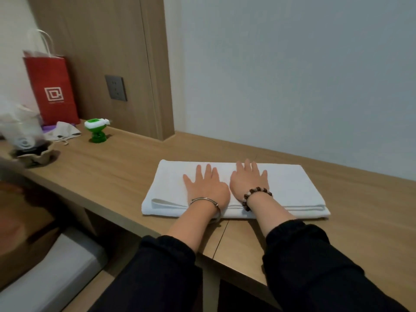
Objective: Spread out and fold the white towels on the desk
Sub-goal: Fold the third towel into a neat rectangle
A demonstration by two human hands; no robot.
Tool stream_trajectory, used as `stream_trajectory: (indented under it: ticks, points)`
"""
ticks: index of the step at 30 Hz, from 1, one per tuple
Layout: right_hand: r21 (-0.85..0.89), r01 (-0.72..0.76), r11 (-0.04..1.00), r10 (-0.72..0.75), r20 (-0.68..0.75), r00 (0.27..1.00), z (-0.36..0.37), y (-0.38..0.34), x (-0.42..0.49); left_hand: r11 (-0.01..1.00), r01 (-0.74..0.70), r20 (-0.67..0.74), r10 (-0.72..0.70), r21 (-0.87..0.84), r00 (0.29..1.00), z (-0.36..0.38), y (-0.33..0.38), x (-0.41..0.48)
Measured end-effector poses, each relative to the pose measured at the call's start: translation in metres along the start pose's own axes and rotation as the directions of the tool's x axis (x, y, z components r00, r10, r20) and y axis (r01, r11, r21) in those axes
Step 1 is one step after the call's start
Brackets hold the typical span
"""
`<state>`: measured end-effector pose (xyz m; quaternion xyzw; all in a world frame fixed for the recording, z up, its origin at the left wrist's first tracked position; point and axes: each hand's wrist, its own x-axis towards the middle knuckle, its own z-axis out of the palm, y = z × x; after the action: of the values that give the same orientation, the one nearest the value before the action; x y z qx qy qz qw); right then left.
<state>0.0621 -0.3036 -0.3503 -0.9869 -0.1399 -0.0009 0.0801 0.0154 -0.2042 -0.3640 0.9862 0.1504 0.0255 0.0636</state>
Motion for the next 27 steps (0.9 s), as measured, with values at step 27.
stream_trajectory:
  ticks: [27]
  points:
    - [-0.05,0.244,0.968,-0.245,-0.004,0.97,0.019,0.016,0.012,0.616,0.389,0.095,-0.454,-0.685,0.886,-0.044,-0.15,0.08]
